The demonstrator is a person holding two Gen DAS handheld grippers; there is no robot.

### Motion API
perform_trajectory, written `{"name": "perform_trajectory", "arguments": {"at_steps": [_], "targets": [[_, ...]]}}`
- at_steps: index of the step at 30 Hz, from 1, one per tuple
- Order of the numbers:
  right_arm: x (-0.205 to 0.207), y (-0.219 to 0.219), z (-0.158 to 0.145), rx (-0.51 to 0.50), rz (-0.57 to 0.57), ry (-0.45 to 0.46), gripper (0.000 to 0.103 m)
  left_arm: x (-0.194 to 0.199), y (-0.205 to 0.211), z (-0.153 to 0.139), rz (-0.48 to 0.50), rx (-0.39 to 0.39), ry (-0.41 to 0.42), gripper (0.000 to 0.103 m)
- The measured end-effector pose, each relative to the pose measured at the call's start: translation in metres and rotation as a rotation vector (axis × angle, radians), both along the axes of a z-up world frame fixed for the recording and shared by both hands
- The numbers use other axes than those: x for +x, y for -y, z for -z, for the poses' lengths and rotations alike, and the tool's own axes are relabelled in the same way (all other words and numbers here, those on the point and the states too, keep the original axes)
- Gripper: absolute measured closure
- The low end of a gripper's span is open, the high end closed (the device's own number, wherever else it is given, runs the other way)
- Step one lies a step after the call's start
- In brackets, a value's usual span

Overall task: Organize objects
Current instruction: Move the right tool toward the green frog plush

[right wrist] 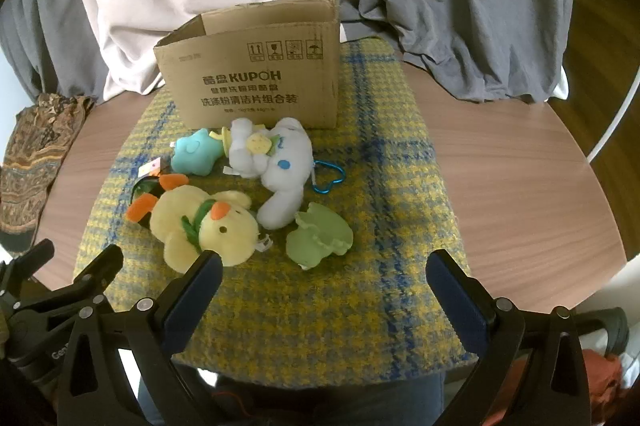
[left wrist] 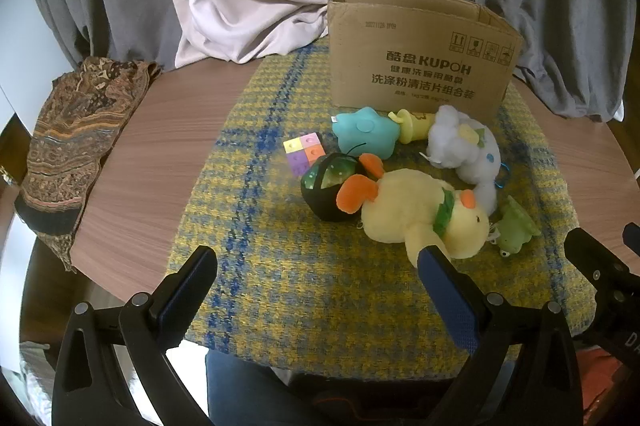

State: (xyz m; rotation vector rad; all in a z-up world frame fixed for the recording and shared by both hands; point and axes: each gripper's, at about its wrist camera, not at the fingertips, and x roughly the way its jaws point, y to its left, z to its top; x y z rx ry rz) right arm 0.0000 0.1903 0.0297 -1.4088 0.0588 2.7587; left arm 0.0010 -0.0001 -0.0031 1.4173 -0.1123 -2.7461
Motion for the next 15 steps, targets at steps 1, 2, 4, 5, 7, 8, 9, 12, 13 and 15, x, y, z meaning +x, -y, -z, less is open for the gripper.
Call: {"name": "perform_trajectory", "arguments": {"at_steps": [1,2,4,5,7,8,9,12,13,15], "targets": [[0.0003,-0.0004,0.0010,0.000,0.001,0.000,0.001,0.0004,0.0003,0.0001,0.000,-0.003,-0.001,0.001],[0.0000,-0.0004,0.0006,-0.001,0.000,0.001,0.001,0.0003,0.0004,0.0002,-0.001,-0.004,-0.001,0.001],[0.0002,-0.0010,0.0009,-0.002,0.001,0.001,0.001,0.0008,0.0011,0.0004,-0.002,-0.002,0.000,0.001],[0.0007,-0.0020,0.0015,-0.003,0.001,0.001,0.001,0.0008,0.0012,0.0005,-0.003,-0.002,0.000,0.001],[0.0007,-0.0021,0.0015,-0.003,0.001,0.002,0.001,0.0008,0.0011,0.0004,-0.004,-0.004,-0.002,0.001],[0.0008,-0.0022,0.0017,-0.003,0.001,0.002,0.001,0.0009,0.0009,0.0001,-0.005,-0.005,-0.003,0.001],[0.0009,-0.0022,0.0014,-0.003,0.002,0.003,0.001,0.0016,0.0005,0.0003,-0.006,-0.008,-0.006,0.001],[0.0006,-0.0032,0.0023,-0.005,0.009,0.008,0.001,0.0023,-0.0005,-0.0001,-0.008,-0.014,-0.013,0.001],[0.0008,-0.0036,0.0028,-0.006,0.010,0.008,0.001,0.0023,-0.0006,-0.0003,-0.010,-0.016,-0.015,0.001],[0.0002,-0.0047,0.0031,-0.009,0.015,0.011,0.001,0.0029,-0.0009,-0.0007,-0.013,-0.020,-0.020,0.001]]}}
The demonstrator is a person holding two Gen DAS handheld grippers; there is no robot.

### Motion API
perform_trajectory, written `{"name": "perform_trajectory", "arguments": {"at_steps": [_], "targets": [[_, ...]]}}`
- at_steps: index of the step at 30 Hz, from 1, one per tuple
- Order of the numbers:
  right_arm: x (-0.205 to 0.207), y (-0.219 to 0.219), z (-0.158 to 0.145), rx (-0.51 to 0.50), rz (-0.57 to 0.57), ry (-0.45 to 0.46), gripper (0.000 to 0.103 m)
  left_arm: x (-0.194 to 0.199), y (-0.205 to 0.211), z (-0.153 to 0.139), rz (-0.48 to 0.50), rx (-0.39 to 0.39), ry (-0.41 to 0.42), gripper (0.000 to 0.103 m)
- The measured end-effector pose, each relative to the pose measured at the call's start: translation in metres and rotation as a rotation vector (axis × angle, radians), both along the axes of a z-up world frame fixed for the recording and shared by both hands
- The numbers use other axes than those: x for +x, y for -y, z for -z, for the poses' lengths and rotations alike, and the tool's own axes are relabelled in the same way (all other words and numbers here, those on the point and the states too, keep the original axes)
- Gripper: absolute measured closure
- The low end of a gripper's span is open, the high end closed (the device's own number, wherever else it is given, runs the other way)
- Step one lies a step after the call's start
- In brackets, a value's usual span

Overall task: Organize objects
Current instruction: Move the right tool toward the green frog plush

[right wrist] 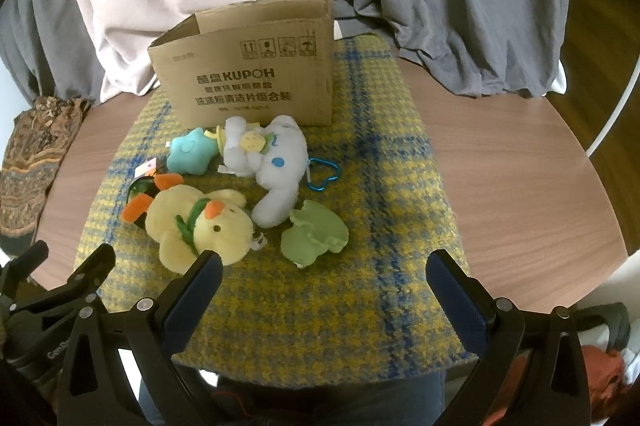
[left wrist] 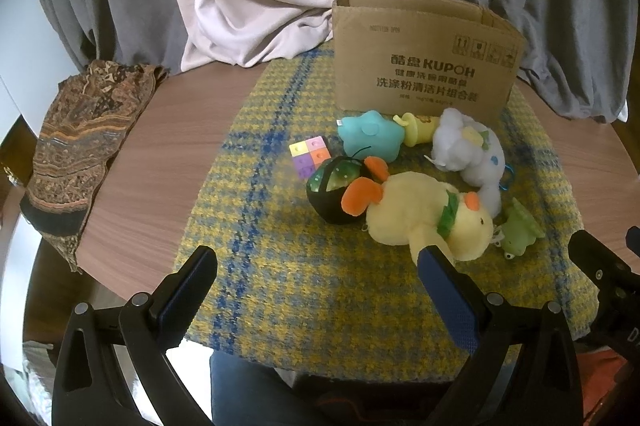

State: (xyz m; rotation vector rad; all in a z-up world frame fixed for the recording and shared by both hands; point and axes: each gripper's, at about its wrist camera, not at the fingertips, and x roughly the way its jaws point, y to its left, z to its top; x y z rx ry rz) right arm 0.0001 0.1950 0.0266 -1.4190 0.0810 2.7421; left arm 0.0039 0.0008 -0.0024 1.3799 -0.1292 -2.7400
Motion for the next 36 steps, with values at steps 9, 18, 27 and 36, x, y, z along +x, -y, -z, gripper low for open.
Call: {"name": "perform_trajectory", "arguments": {"at_steps": [9,18,27,36], "targets": [[-0.0011,-0.0034,0.0021,-0.006,0.005,0.006,0.001,0.0008,-0.0014,0.0001,-0.008,-0.007,-0.006,0.001],[-0.0029,-0.0069,0.0048,-0.010,0.012,0.014,0.001,-0.0011,-0.0060,0.0000,0.001,-0.015,-0.009,0.001],[-0.0064,-0.0086,0.0073,-0.011,0.017,0.023,0.001,-0.0043,-0.0077,0.0002,-0.002,-0.014,-0.008,0.001],[-0.0092,-0.0085,0.0093,-0.006,0.020,0.030,0.001,-0.0086,-0.0069,0.0042,-0.009,-0.001,-0.002,0.001]]}}
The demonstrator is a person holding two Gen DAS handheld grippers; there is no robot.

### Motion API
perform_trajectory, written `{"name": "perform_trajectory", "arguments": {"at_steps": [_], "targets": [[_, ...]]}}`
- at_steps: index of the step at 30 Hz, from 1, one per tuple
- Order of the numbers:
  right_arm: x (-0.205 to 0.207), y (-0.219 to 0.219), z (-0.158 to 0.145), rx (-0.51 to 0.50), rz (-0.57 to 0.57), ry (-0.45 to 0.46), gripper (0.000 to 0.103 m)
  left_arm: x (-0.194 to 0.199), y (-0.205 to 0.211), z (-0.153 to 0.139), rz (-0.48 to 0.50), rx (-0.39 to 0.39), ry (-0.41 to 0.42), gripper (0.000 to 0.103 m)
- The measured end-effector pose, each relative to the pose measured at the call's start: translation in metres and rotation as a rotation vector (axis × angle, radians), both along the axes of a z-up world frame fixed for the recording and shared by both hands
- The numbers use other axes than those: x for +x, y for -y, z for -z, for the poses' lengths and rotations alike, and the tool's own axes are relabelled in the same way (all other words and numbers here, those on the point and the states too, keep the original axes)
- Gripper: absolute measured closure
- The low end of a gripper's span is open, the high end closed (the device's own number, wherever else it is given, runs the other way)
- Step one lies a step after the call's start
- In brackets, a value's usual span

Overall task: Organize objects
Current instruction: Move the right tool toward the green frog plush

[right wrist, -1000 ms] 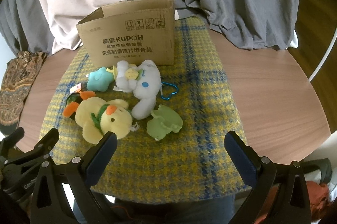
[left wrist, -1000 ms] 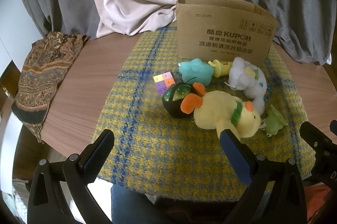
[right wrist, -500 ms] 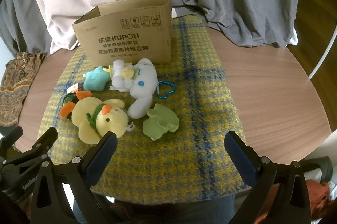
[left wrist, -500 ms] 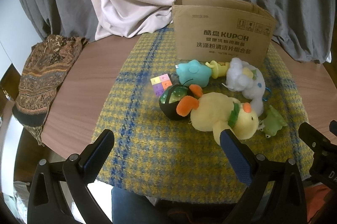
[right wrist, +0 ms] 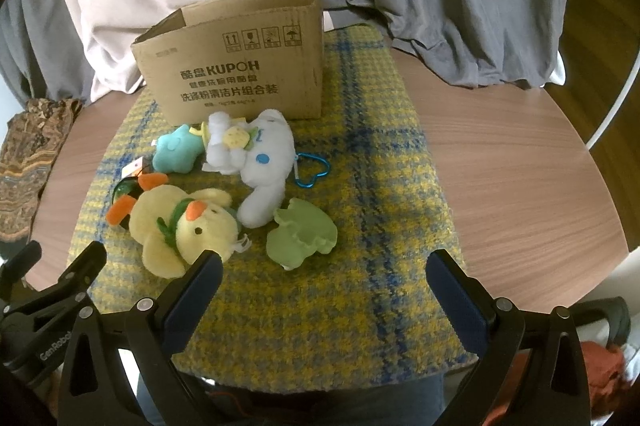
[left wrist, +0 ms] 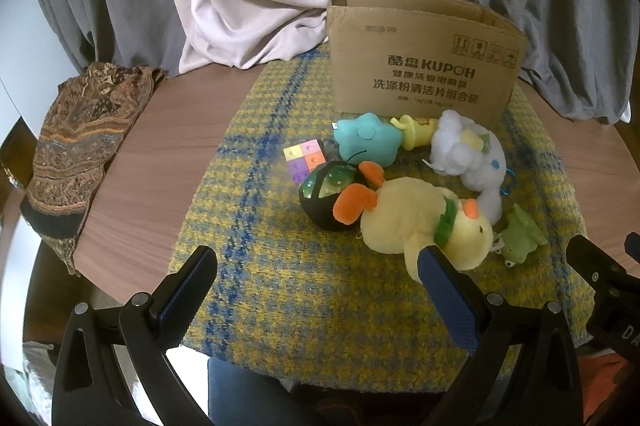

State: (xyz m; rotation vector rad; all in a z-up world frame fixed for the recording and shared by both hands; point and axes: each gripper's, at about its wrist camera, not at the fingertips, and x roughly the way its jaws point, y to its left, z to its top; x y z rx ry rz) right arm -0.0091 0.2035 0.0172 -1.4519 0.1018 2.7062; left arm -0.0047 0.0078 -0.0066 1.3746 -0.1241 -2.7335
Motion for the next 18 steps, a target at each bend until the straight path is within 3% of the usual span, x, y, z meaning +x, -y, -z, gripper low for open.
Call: {"name": "perform_trajectory", "arguments": {"at_steps": [18], "targets": [[-0.0024,-0.0041,0.0022,0.010,0.015,0.004,0.001,0.0000,-0.0042,0.0031,0.014,0.015,-0.006,0.001]]}}
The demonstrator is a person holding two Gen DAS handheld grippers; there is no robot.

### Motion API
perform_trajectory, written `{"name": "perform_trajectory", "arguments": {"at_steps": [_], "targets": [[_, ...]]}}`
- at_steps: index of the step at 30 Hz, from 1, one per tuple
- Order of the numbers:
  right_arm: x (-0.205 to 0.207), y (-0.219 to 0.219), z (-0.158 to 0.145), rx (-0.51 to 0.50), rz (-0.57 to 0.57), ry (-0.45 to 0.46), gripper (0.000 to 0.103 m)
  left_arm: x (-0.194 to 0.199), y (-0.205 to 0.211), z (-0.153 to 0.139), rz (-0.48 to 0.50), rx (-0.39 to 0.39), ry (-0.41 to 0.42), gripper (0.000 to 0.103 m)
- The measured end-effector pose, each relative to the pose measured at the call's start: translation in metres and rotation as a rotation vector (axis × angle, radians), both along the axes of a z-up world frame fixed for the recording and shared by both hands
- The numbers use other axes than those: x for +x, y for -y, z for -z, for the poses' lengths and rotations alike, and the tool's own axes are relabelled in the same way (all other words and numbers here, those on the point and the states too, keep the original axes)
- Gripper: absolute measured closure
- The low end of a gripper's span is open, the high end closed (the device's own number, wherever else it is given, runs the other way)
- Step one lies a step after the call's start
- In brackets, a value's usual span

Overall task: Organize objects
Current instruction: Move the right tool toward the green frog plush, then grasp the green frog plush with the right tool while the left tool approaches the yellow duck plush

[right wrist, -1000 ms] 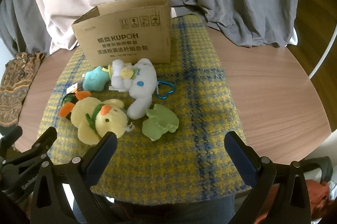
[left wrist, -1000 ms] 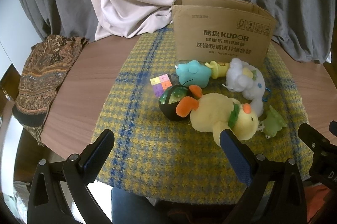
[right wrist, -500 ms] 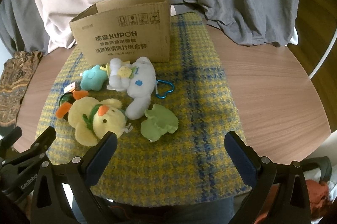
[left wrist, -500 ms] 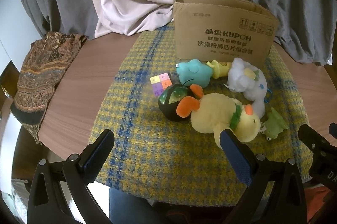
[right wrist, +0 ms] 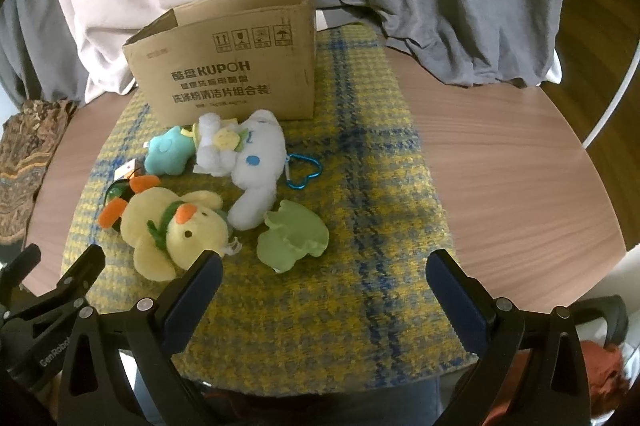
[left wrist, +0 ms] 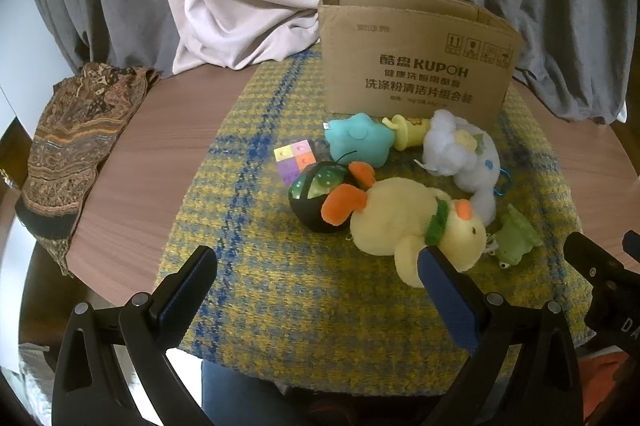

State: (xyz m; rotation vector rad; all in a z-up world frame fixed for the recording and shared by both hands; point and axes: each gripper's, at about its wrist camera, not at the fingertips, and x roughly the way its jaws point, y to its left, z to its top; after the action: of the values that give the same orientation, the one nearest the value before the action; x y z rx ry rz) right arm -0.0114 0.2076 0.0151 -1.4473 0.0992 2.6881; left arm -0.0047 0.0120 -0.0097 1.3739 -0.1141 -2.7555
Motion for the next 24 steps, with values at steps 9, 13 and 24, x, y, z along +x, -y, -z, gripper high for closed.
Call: {"name": "perform_trajectory", "arguments": {"at_steps": [9,13,24], "targets": [[-0.006,-0.003,0.009,-0.018,0.001,-0.004,0.001,-0.002,-0.002,0.004,-0.008,-0.006,-0.018,0.001],[-0.012,0.000,0.019,-0.006,-0.015,0.005,0.001,-0.002,-0.006,0.009,-0.004,-0.013,-0.043,0.001],[-0.040,0.005,0.042,0.001,-0.030,0.019,0.001,-0.007,-0.007,0.020,-0.029,-0.011,-0.084,0.001]]}}
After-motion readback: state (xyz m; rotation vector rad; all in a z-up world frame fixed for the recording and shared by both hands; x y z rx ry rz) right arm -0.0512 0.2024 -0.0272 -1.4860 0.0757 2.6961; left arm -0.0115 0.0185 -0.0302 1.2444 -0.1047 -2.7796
